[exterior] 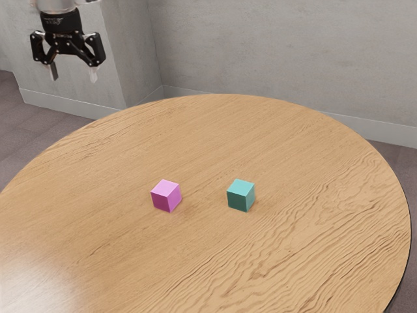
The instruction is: Pick up the blue block with one arm, and put the blue block on the pink block with one arm
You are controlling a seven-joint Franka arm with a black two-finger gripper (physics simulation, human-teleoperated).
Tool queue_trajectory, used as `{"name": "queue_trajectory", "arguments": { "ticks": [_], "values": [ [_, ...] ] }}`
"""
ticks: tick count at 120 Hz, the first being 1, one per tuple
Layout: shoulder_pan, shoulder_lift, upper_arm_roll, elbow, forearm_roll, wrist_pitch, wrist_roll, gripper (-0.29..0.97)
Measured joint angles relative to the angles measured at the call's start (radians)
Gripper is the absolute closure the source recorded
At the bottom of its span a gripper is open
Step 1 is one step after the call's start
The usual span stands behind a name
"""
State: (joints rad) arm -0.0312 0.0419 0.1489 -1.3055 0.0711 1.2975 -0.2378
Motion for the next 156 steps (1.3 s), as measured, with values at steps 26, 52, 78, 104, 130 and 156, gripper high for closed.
{"name": "queue_trajectory", "arguments": {
  "ticks": [26, 52, 78, 104, 130, 156],
  "values": [
    [-0.034, -0.013, -0.004, 0.133, -0.002, -0.024, -0.036, 0.00],
    [0.053, -0.089, -0.173, 0.384, 0.002, -0.107, -0.066, 0.00],
    [-0.060, -0.078, -0.169, 0.358, 0.015, -0.128, -0.086, 0.00],
    [-0.005, -0.042, -0.171, 0.304, 0.006, -0.111, -0.101, 0.00],
    [-0.010, -0.436, -0.182, -0.411, -0.055, 0.078, -0.111, 0.00],
    [-0.013, -0.384, -0.229, -0.642, -0.132, 0.241, -0.135, 0.00]
  ]
}}
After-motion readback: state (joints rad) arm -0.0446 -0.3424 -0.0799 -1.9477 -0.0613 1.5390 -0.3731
